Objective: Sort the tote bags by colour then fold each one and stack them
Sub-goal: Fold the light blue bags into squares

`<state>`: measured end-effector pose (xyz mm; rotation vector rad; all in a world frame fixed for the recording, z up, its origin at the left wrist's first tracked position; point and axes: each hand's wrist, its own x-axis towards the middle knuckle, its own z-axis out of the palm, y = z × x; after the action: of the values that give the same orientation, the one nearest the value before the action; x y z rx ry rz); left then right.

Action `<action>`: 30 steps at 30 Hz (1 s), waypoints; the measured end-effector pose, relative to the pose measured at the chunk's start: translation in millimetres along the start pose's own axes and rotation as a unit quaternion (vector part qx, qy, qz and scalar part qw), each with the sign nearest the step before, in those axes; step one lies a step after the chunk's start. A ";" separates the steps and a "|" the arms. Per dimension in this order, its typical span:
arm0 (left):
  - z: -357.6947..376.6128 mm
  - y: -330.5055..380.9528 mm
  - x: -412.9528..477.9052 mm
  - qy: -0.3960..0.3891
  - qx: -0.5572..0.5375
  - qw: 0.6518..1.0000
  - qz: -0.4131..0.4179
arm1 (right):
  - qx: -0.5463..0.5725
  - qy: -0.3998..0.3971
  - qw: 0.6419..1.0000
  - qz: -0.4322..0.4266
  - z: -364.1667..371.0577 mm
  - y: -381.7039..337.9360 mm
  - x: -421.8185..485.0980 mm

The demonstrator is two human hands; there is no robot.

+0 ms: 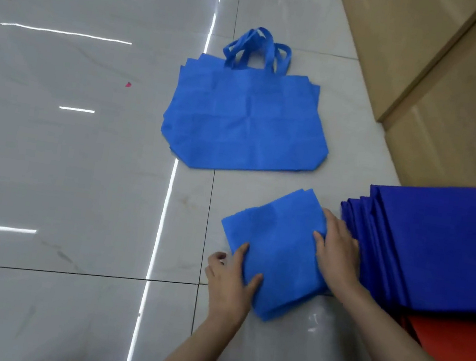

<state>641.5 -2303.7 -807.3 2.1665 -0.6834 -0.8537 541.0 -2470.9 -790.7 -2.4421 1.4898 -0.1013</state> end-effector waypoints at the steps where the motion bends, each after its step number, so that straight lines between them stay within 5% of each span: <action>1: 3.5 1.0 0.6 0.004 -0.027 1.000 -0.011 | -0.020 -0.004 1.000 0.003 5.4 0.9 -1.0; 7: 10.7 1.1 29.2 -0.046 -0.124 0.989 0.064 | -0.125 -0.091 0.987 -0.036 28.2 -5.4 1.7; 14: -9.4 15.7 59.7 -0.139 -0.124 0.979 0.085 | -0.082 -0.026 0.996 0.037 21.6 -18.8 12.3; 17: -36.5 8.3 72.0 -0.077 -0.083 0.987 0.116 | 0.032 0.061 0.996 -0.050 17.4 -38.1 20.7; 21: -87.0 -17.2 105.0 0.053 0.036 0.989 0.129 | 0.123 -0.004 0.982 -0.143 15.1 -91.6 51.9; 26: -134.9 -67.9 134.3 0.142 0.212 0.961 0.106 | 0.013 -0.122 0.963 -0.239 37.7 -153.1 94.7; 30: -154.4 -103.8 132.1 0.073 0.283 0.956 0.039 | -0.105 -0.128 0.956 -0.242 56.3 -167.5 120.7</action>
<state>862.1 -2265.0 -851.5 2.6496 -1.0240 -0.4809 752.9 -2494.0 -809.4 -2.8099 0.8097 0.2814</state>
